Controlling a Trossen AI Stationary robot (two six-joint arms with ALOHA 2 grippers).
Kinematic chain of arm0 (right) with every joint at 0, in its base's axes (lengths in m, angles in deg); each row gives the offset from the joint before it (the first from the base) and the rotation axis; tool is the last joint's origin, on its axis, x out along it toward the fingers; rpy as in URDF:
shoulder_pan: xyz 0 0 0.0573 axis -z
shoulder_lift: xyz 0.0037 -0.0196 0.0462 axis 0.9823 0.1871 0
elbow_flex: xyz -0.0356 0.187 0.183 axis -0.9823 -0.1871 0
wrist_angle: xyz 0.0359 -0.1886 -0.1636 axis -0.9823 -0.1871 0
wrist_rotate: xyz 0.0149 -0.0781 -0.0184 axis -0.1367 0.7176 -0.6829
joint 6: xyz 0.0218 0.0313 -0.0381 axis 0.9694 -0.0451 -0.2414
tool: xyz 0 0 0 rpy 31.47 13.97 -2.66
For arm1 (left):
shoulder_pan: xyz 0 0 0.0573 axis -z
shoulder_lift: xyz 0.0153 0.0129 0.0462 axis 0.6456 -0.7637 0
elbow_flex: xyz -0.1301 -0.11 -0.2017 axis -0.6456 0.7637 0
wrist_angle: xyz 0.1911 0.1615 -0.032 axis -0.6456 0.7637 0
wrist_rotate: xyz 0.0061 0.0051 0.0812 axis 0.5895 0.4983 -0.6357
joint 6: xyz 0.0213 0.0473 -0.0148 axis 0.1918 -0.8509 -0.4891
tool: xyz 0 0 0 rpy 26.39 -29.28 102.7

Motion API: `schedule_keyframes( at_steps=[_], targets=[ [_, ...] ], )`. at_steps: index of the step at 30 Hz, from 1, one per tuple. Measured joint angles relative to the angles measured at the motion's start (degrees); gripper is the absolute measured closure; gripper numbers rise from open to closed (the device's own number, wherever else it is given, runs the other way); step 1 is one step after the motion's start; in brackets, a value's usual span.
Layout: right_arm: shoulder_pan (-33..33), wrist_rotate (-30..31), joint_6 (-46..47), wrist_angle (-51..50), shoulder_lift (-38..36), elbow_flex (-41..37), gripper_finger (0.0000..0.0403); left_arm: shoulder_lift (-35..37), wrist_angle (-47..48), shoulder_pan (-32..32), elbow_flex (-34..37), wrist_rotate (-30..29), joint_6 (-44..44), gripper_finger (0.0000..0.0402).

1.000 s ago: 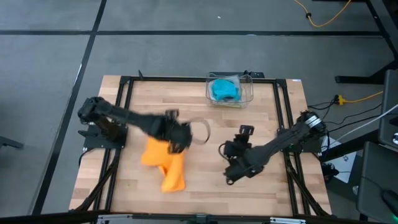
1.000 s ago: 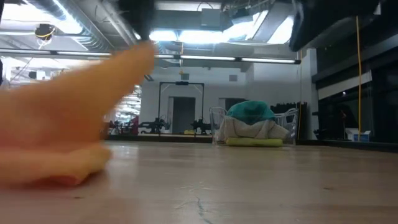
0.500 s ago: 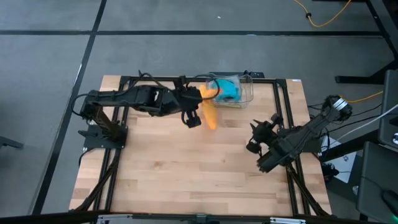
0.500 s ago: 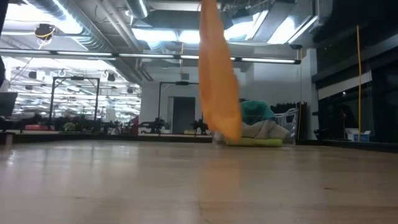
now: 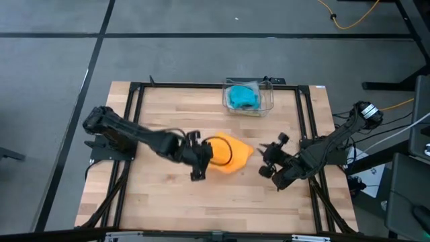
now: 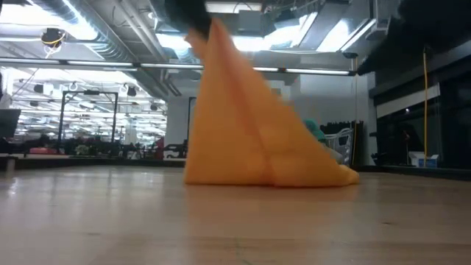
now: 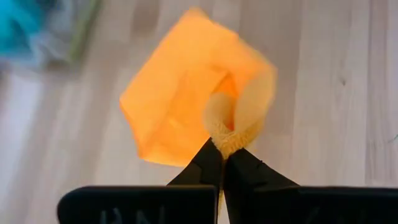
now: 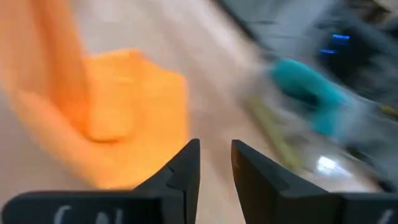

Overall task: Fold microfiber towels
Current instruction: Fold the yellow microfiber towel

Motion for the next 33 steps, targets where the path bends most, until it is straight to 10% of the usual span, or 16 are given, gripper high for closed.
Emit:
schedule_keyframes(
  at_steps=[7, 20, 33],
  targets=[
    [2.25, -16.87, -24.38, 30.74, 3.47, 0.05, 0.0308, -0.02, -9.93, 2.12, 10.90, -3.90, 11.12, 0.0402],
    [6.84, -17.89, -40.00, 46.05, 18.45, 0.04, 0.0308, 0.19, -3.15, -8.02, 11.37, -34.59, 9.80, 0.0401],
    [13.39, -23.05, -35.23, 48.27, 24.37, 0.04, 0.0257, -0.11, 5.99, -24.71, 17.99, -21.64, 22.33, 0.0401]
  ],
)
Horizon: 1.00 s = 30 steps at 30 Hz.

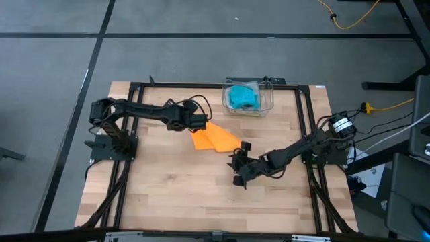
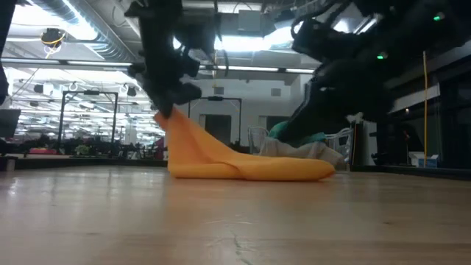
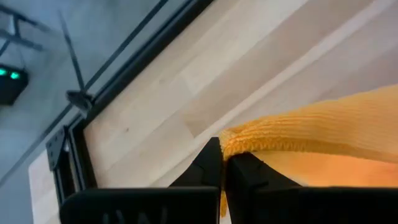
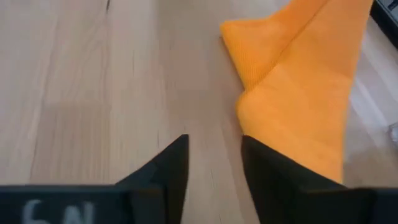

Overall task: Fold microfiber towels
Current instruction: Fold the yellow microfiber towel

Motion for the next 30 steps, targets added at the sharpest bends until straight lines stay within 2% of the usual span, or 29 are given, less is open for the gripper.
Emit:
schedule_keyframes(
  at_steps=[6, 11, 19, 25, 30],
  targets=[
    [4.36, -2.74, 0.77, 7.68, 3.26, 0.03, 0.0180, 0.00, -2.43, -0.69, 2.79, 1.61, 1.35, 0.0401],
    [8.14, -2.80, -2.07, 9.75, 7.46, 1.61, 0.0163, 0.00, -3.46, 0.10, 3.01, 2.88, 1.33, 0.0401],
    [10.53, -3.59, -4.98, 9.47, 13.77, 6.27, 0.0187, 0.00, -3.52, 0.94, 3.01, 2.92, 1.33, 0.0401],
    [10.67, 1.94, -4.70, 8.19, 14.93, 6.86, 0.0213, 0.00, -3.68, 0.94, 3.01, 2.90, 1.33, 0.0401],
    [10.67, 4.20, -4.85, 7.38, 14.62, 6.87, 0.0263, 0.00, -3.68, 0.96, 3.01, 2.91, 1.33, 0.0401]
  ],
)
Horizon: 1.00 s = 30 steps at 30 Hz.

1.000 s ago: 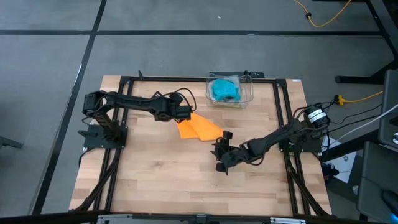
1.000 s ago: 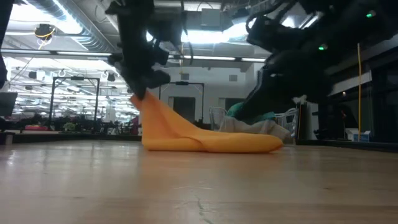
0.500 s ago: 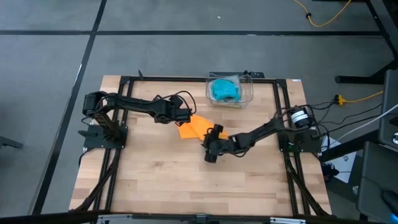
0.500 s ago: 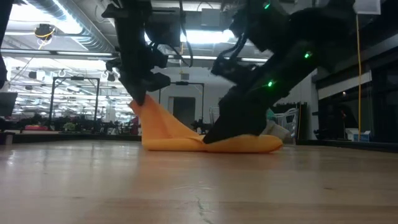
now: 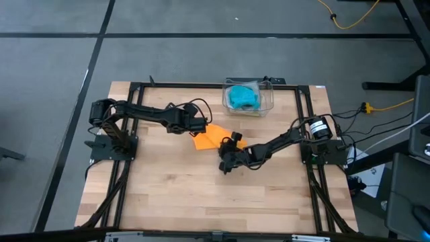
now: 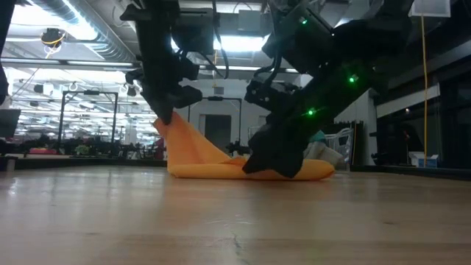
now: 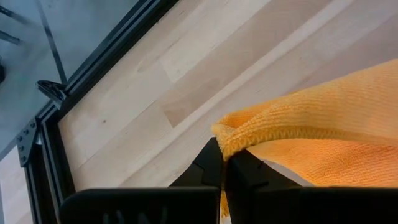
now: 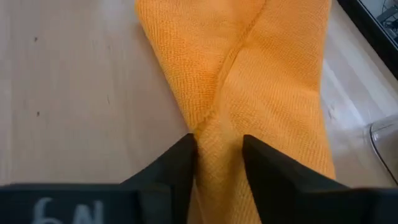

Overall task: Fold microfiber towels
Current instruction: Fold the yellow microfiber towel

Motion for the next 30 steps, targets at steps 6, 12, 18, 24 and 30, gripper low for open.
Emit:
schedule_keyframes(
  at_steps=[6, 12, 18, 24, 30],
  targets=[
    [-0.58, 0.00, -0.27, -0.22, -0.30, 0.00, 0.0333, 0.00, -0.02, -0.01, 0.00, -0.02, -0.28, 0.0401],
    [-2.24, -0.06, -3.25, -2.28, -2.22, -0.02, 0.0390, 0.00, 0.02, 0.37, 0.00, -0.02, -0.42, 0.0401],
    [-4.88, 3.09, -4.16, -14.96, -9.04, 2.40, 0.0397, 0.00, 0.21, 2.92, 0.00, -0.28, -5.75, 0.0401],
    [-8.24, 8.71, -0.34, -32.20, -19.07, 5.62, 0.0399, 0.63, 1.65, 8.22, -1.37, -0.30, -6.47, 0.0401],
    [-9.90, 9.31, -0.23, -41.86, -29.76, 6.12, 0.0401, 0.96, 9.08, 14.05, -10.02, -3.85, -7.64, 0.0401]
  ],
)
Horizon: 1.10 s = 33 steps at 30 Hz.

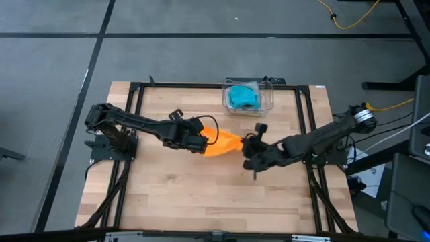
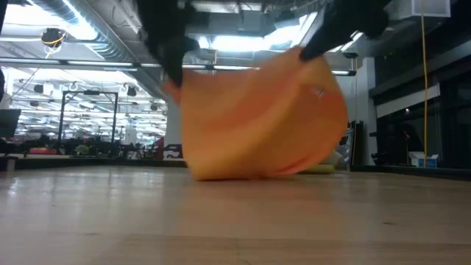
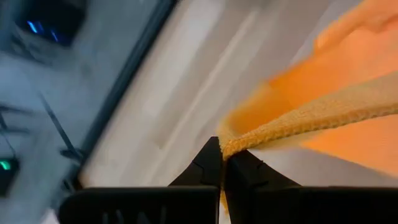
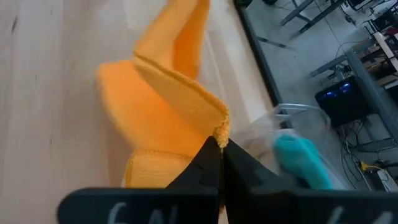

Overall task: Fold microfiber towels
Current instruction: Fold the yellow microfiber towel

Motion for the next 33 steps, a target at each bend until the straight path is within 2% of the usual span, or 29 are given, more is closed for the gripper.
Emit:
schedule_keyframes(
  at_steps=[4, 7, 11, 14, 16, 19, 22, 25, 26, 27, 29, 30, 31, 33],
  targets=[
    [0.00, -0.04, -1.52, -4.44, -5.89, 0.02, 0.0401, 0.02, 3.42, 2.57, -7.63, -6.72, -4.59, 0.0401],
    [0.51, 0.54, -4.24, -7.39, -9.78, 0.00, 0.0401, 0.02, 5.30, 3.13, -13.49, -14.95, -8.24, 0.0401],
    [1.27, 0.80, -6.00, -11.39, -14.93, 0.00, 0.0401, 0.02, 6.27, 3.15, -19.88, -28.72, -14.26, 0.0401],
    [1.38, 0.66, -5.93, -15.64, -18.58, 0.00, 0.0400, 0.02, 6.09, 2.88, -24.24, -34.88, -20.07, 0.0402],
    [1.38, 0.66, -4.68, -17.09, -20.76, 0.04, 0.0401, 0.02, 5.55, 2.41, -26.71, -34.76, -22.06, 0.0401],
    [1.38, -1.95, -5.32, -16.75, -23.34, 0.04, 0.0401, 0.00, 4.99, 1.31, -28.99, -31.62, -22.70, 0.0401],
    [1.38, -1.66, -3.28, -12.27, -24.98, -0.02, 0.0401, 0.00, 4.74, 0.01, -28.95, -27.89, -22.65, 0.0401],
    [1.42, -17.08, -9.27, -7.88, -26.18, -0.04, 0.0401, 0.04, 4.54, -0.86, -27.52, -27.11, -22.61, 0.0401],
    [1.32, -17.65, -8.72, -5.99, -26.15, -0.06, 0.0401, 0.04, 4.56, -1.12, -26.94, -26.94, -22.59, 0.0401],
    [1.19, -14.51, -6.62, -4.27, -26.09, -0.07, 0.0401, 0.04, 4.63, -1.35, -26.48, -26.94, -22.51, 0.0401],
    [0.79, -4.33, -3.33, -3.47, -26.25, -0.07, 0.0401, 0.04, 4.60, -1.98, -26.00, -27.01, -22.44, 0.0401],
    [0.72, -2.37, -3.99, -3.60, -26.30, -0.07, 0.0400, 0.04, 4.60, -2.25, -25.83, -26.99, -22.41, 0.0401],
    [0.74, -3.65, -6.60, -3.81, -26.30, -0.07, 0.0400, 0.04, 4.61, -2.46, -25.74, -26.77, -22.41, 0.0401],
    [0.91, -11.69, -14.34, -4.26, -26.36, -0.07, 0.0399, 0.04, 4.54, -2.78, -25.73, -26.28, -22.41, 0.0401]
  ],
)
